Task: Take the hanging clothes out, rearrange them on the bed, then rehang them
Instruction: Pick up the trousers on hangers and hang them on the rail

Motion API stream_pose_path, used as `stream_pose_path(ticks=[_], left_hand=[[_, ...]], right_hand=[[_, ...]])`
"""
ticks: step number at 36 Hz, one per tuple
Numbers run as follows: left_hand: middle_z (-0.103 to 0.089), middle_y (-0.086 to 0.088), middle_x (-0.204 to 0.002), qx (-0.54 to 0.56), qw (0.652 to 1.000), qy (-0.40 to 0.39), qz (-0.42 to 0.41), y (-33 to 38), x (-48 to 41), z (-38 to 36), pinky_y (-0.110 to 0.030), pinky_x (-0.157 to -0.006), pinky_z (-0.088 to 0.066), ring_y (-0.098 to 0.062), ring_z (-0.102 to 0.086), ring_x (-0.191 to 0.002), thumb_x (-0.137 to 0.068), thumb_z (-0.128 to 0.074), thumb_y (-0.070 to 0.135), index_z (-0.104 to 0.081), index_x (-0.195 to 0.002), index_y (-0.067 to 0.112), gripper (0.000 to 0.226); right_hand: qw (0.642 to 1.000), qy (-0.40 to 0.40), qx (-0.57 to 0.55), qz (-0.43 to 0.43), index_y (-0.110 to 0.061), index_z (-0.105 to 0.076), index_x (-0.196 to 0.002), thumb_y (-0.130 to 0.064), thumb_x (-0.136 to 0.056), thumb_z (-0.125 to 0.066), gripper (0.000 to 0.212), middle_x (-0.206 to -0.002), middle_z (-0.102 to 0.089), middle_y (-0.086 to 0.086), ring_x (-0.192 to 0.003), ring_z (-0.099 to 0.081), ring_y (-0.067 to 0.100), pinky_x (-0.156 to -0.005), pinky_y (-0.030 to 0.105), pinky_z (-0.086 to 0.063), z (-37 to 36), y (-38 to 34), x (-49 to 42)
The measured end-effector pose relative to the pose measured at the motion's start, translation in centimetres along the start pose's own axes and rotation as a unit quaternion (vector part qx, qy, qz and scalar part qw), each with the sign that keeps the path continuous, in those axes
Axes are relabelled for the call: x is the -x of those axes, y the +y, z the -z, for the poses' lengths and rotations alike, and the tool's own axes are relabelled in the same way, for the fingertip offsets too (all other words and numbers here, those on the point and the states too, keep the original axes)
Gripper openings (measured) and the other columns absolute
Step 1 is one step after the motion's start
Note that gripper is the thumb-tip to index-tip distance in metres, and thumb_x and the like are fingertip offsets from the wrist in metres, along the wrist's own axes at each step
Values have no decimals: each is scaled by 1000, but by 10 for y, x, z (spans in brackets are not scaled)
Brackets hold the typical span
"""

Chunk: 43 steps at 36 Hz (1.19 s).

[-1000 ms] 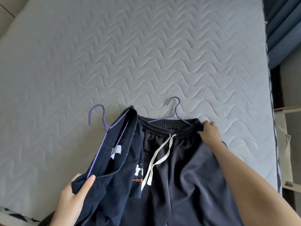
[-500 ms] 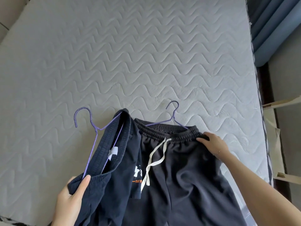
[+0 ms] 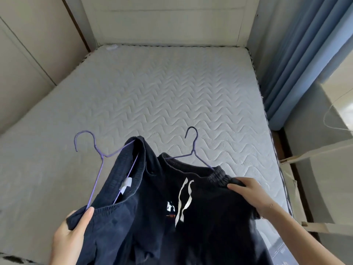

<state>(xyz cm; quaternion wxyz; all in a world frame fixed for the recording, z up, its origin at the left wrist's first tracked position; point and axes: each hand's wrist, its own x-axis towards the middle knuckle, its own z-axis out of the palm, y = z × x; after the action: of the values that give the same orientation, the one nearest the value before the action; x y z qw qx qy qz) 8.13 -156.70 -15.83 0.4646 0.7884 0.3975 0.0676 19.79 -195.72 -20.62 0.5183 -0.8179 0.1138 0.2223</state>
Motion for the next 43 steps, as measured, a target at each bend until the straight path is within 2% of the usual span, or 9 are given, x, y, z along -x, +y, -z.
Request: stream_pose_path(ticks=[7,15,19,24,28,31,35,38,43], left_hand=[[-67,-8,-101,167,985,43,-11,-19,24,103,-44,-98,-46,-26,-60,-101,-85,-67,30,-67,-88,19,12],[-61,0,-84,253,953,151,-64,-71,70,267,-35,-86,-41,-22,-54,-95,-88,-64,26,-64,-87,11,15],[-63,-5,-95,246,942,218,-60,-124,93,350,-39,-89,-43,-24,-55,-98,-85,-66,32,-65,-93,15,19],[-58,3,-74,250,918,301,-64,-185,138,439,-34,-70,-39,-16,-49,-75,-87,-64,29,-61,-73,22,16],[-62,7,-79,246,906,343,-42,-232,170,493,-31,-76,-41,-10,-54,-76,-88,-63,27,-62,-77,22,12],[-64,7,-80,215,899,381,-29,-268,188,522,-23,-70,-43,-7,-56,-76,-89,-62,23,-61,-75,27,14],[-66,-3,-78,174,895,411,30,-318,204,545,-25,-68,-43,-14,-56,-72,-88,-63,25,-62,-77,23,11],[-67,-8,-78,156,889,424,75,-350,210,558,-32,-68,-45,-19,-60,-73,-88,-62,26,-62,-80,20,11],[-67,2,-71,133,866,460,145,-392,203,584,-19,-61,-47,-10,-63,-76,-88,-63,27,-62,-79,29,9]], right_hand=[[995,23,-63,69,-11,-74,-85,-17,-83,-66,10,-81,-75,12,-74,-71,22,-67,30,-56,-41,-83,99],[979,-34,-129,154,-2,-70,-89,-15,-85,-65,15,-85,-72,21,-70,-70,25,-66,33,-58,-168,-161,209],[967,-82,-136,198,-3,-69,-87,-13,-87,-63,11,-70,-71,10,-60,-68,19,-54,27,-58,-241,-188,263],[951,-171,-86,241,-3,-70,-86,-18,-90,-60,19,-71,-69,11,-60,-66,18,-52,25,-54,-331,-206,325],[933,-240,-47,263,-10,-74,-84,-26,-91,-57,25,-77,-75,10,-70,-69,18,-65,30,-58,-405,-212,365],[920,-290,-29,263,-10,-73,-80,-30,-92,-54,31,-69,-73,2,-65,-68,12,-57,22,-56,-463,-214,387],[902,-346,22,259,-2,-70,-81,-31,-93,-52,36,-72,-69,7,-68,-63,16,-62,29,-54,-539,-212,404],[887,-379,51,260,-7,-72,-77,-26,-92,-55,29,-72,-73,4,-72,-66,16,-69,29,-53,-595,-208,409],[872,-424,58,237,-14,-75,-77,-22,-89,-60,21,-81,-76,3,-80,-68,15,-77,31,-52,-685,-215,402]])
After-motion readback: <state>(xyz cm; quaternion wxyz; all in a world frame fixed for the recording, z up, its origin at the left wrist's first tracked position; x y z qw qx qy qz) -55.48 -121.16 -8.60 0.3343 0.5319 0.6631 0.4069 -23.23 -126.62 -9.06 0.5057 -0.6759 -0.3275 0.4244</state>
